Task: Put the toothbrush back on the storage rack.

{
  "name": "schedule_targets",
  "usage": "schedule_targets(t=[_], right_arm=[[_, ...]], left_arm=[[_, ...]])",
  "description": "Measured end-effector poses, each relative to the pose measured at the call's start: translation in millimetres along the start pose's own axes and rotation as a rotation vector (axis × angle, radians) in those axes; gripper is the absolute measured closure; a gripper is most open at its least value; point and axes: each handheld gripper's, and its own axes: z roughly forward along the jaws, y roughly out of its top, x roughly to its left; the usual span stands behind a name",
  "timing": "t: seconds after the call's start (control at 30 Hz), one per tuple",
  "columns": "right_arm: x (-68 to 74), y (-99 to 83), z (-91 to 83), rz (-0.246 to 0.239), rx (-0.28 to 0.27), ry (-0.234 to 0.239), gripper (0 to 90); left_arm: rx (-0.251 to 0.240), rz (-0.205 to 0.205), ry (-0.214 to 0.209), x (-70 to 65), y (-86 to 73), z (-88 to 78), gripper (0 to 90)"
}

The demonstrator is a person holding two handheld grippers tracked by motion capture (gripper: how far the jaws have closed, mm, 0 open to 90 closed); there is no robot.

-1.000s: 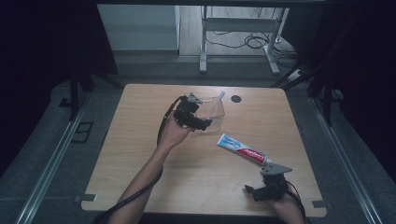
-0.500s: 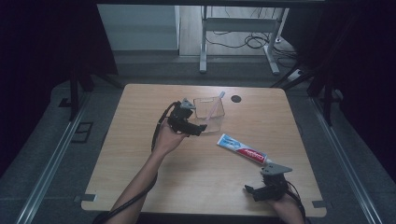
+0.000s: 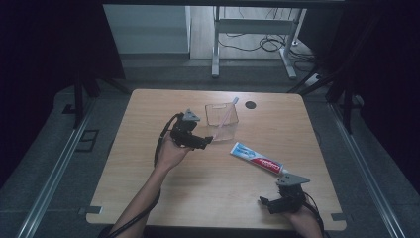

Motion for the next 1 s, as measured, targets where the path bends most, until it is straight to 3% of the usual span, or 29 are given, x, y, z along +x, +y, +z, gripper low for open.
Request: schedule_targets(t=[0.4,1.0], right_arm=[[0.0,0.0,0.0,0.000,0.000,0.000,0.0],[0.1,0.0,-0.1,0.002,0.002,0.000,0.0]], left_arm=[[-0.002,0.010,0.012,-4.8,-15.0,-10.1,13.2],[-0.017,-0.025,0.014,-4.4,-40.7,-27.5,13.2]])
